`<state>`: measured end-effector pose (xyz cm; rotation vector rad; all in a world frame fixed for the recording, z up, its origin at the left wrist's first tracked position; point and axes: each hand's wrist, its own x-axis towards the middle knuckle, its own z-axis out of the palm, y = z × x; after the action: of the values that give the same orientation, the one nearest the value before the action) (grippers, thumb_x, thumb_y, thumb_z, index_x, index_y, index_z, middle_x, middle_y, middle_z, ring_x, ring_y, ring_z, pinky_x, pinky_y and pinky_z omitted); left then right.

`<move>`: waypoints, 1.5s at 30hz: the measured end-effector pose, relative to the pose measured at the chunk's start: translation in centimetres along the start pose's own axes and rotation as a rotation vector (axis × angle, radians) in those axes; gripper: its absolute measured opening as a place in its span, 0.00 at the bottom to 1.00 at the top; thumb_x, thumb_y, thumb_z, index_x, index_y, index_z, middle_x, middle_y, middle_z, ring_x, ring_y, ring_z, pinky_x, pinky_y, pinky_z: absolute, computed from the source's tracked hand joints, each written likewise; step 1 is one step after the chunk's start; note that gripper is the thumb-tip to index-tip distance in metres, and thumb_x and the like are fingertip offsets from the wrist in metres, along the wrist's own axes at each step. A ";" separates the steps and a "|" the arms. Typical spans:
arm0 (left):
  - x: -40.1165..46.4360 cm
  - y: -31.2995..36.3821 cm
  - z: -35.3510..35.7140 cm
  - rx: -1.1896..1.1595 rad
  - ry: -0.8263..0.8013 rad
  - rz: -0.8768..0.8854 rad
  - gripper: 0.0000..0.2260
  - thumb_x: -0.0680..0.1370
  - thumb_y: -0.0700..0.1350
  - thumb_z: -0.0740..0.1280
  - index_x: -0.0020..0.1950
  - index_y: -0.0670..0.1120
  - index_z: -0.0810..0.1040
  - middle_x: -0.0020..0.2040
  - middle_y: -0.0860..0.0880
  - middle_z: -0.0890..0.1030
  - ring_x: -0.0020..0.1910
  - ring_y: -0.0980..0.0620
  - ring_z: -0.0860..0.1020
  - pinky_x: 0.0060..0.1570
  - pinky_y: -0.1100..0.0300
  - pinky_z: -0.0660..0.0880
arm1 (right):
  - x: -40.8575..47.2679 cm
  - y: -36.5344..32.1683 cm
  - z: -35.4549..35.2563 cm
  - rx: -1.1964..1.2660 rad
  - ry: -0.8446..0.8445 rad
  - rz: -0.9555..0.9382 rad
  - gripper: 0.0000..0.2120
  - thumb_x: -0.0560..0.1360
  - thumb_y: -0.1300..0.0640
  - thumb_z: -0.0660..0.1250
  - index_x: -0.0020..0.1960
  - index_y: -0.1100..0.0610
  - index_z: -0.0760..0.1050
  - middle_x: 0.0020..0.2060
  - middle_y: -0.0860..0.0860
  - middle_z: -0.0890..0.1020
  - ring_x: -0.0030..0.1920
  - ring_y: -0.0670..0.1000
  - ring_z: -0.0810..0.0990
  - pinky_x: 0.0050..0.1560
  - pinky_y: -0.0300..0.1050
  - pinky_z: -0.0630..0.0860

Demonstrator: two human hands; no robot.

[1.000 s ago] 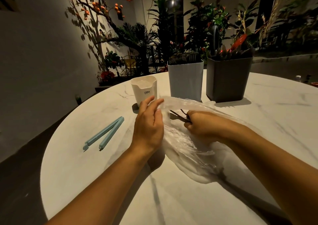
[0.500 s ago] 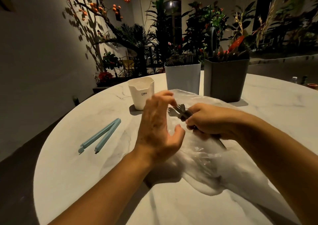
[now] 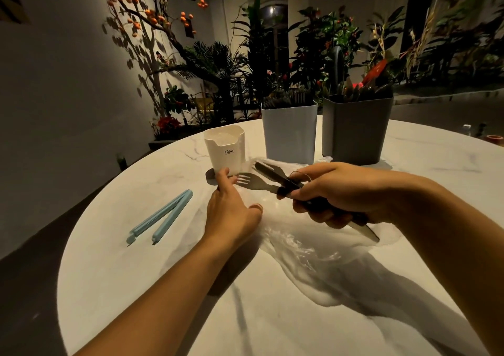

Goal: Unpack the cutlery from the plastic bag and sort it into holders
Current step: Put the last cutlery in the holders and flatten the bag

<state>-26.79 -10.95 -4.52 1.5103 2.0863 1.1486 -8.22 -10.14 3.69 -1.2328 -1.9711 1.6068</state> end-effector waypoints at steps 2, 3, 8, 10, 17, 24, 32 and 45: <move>0.0 -0.2 -0.1 -0.013 -0.023 -0.008 0.37 0.77 0.44 0.72 0.77 0.56 0.51 0.77 0.48 0.64 0.73 0.42 0.68 0.70 0.44 0.69 | 0.3 0.2 -0.3 0.042 0.004 -0.045 0.09 0.82 0.61 0.61 0.58 0.59 0.77 0.36 0.56 0.77 0.27 0.47 0.70 0.24 0.36 0.67; -0.1 -0.2 -0.1 0.000 -0.025 0.001 0.34 0.78 0.44 0.71 0.77 0.56 0.55 0.76 0.49 0.65 0.72 0.43 0.69 0.70 0.45 0.69 | 0.5 0.4 -0.4 0.068 0.002 -0.068 0.09 0.82 0.61 0.61 0.59 0.59 0.78 0.36 0.55 0.78 0.28 0.47 0.71 0.25 0.37 0.68; -1.3 -0.1 0.0 0.110 0.003 0.152 0.24 0.76 0.47 0.73 0.71 0.55 0.71 0.72 0.52 0.68 0.71 0.49 0.67 0.74 0.50 0.66 | 1.1 1.2 -0.1 0.393 -0.117 -0.210 0.12 0.83 0.59 0.57 0.64 0.57 0.73 0.36 0.53 0.77 0.30 0.47 0.72 0.27 0.36 0.70; -1.6 0.3 -0.2 0.278 0.011 0.241 0.23 0.77 0.50 0.71 0.72 0.54 0.71 0.74 0.53 0.67 0.74 0.50 0.63 0.77 0.51 0.60 | 0.8 1.1 -0.2 0.498 -0.199 -0.233 0.13 0.83 0.59 0.56 0.65 0.57 0.72 0.37 0.54 0.76 0.28 0.46 0.71 0.25 0.34 0.69; -1.6 1.8 -0.8 -0.086 0.168 0.284 0.20 0.75 0.61 0.58 0.59 0.51 0.75 0.64 0.51 0.76 0.66 0.50 0.72 0.67 0.52 0.72 | 1.7 1.2 0.7 0.422 -0.061 -0.331 0.12 0.83 0.57 0.57 0.65 0.54 0.74 0.36 0.53 0.76 0.30 0.46 0.69 0.29 0.37 0.67; -0.2 5.7 -0.9 -0.873 -0.246 0.085 0.13 0.83 0.50 0.62 0.56 0.43 0.81 0.49 0.46 0.85 0.53 0.50 0.83 0.49 0.60 0.80 | 3.1 2.4 2.4 0.348 0.067 -0.321 0.12 0.83 0.51 0.57 0.54 0.58 0.76 0.36 0.52 0.77 0.30 0.45 0.71 0.30 0.36 0.70; -1.0 4.7 -1.1 -0.964 -0.468 -0.001 0.20 0.85 0.50 0.56 0.59 0.36 0.79 0.36 0.48 0.84 0.24 0.55 0.77 0.28 0.65 0.77 | 3.4 2.4 2.8 0.332 -0.010 -0.303 0.13 0.82 0.50 0.56 0.52 0.57 0.75 0.33 0.54 0.79 0.27 0.48 0.75 0.26 0.38 0.73; -0.9 3.8 -2.1 -0.955 -0.237 -0.036 0.20 0.86 0.50 0.54 0.54 0.41 0.83 0.54 0.44 0.86 0.56 0.47 0.84 0.64 0.50 0.75 | 2.5 2.2 1.9 0.391 -0.124 -0.149 0.17 0.84 0.49 0.52 0.65 0.55 0.71 0.52 0.59 0.85 0.52 0.58 0.85 0.54 0.51 0.82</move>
<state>-25.34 -12.16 -0.51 1.0415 1.1006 1.5321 -10.06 -9.40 0.44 -0.8357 -1.6597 1.9105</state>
